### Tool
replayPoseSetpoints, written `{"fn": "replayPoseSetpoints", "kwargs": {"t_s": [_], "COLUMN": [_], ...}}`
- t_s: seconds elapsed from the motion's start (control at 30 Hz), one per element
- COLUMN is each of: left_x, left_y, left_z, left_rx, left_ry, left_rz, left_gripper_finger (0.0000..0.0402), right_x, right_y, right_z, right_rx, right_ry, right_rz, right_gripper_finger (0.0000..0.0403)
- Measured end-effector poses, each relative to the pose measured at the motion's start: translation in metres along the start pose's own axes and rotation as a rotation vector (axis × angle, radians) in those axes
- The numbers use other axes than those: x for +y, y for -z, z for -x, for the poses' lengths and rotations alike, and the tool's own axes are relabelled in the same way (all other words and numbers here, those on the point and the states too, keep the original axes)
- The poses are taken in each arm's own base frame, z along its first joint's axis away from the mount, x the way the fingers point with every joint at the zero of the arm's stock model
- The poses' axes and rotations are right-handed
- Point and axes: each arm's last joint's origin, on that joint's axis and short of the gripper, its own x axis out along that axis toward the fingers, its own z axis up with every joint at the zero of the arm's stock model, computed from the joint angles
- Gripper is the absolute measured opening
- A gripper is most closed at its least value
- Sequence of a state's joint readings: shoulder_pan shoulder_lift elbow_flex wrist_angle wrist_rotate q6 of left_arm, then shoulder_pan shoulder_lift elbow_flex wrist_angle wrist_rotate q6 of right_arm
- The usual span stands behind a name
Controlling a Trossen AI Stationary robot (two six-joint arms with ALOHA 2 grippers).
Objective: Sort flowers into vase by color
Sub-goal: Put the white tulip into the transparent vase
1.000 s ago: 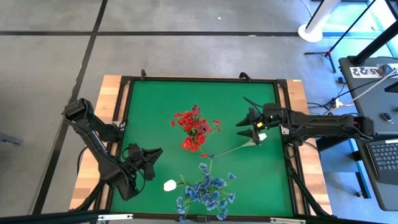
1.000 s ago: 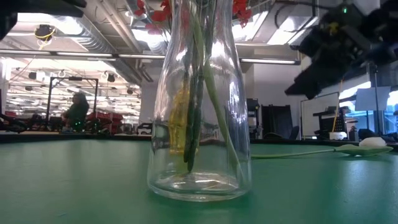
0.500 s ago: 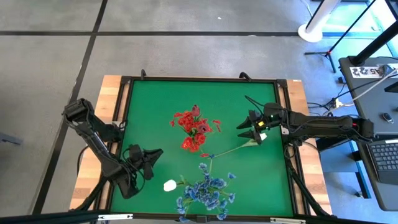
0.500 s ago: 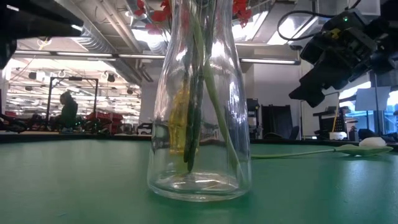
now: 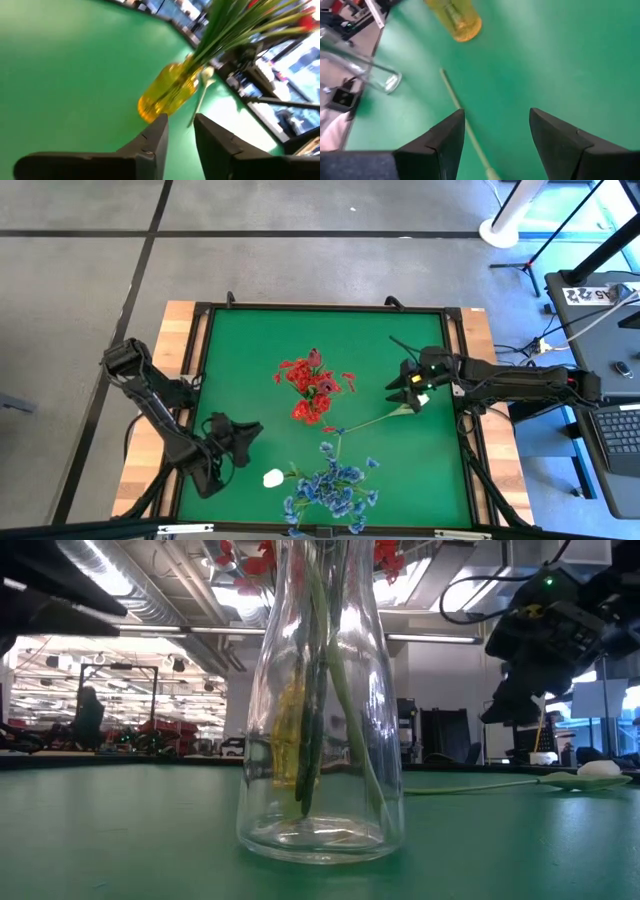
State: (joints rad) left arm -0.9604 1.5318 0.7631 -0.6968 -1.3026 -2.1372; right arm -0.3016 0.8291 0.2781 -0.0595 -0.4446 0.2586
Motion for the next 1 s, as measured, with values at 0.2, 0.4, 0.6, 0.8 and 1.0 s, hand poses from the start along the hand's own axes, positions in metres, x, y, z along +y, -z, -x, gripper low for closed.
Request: {"fn": "replayPoseSetpoints", "kwargs": {"t_s": [0.2, 0.4, 0.6, 0.8, 1.0], "left_x": [0.002, 0.001, 0.000, -0.001, -0.006], "left_y": [0.002, 0.002, 0.002, 0.002, 0.004], "left_z": [-0.004, -0.007, -0.009, -0.010, -0.010], "left_rx": [0.093, 0.109, 0.109, 0.112, 0.123], "left_ry": [-0.078, -0.097, -0.096, -0.095, -0.072], "left_rz": [0.006, -0.025, -0.062, -0.053, -0.011], "left_gripper_finger": [0.0135, 0.0166, 0.0173, 0.0173, 0.0173], "right_x": [0.004, 0.005, 0.015, 0.034, 0.046], "right_y": [-0.005, -0.009, -0.002, 0.011, 0.027], "right_z": [0.003, 0.008, -0.001, -0.015, -0.028], "right_rx": [0.054, 0.102, 0.176, 0.263, 0.353], "right_ry": [-0.033, 0.058, 0.073, 0.060, 0.139], "right_rz": [0.002, 0.063, 0.102, 0.228, 0.365], "right_gripper_finger": [0.0220, 0.0220, 0.0220, 0.0220, 0.0220]}}
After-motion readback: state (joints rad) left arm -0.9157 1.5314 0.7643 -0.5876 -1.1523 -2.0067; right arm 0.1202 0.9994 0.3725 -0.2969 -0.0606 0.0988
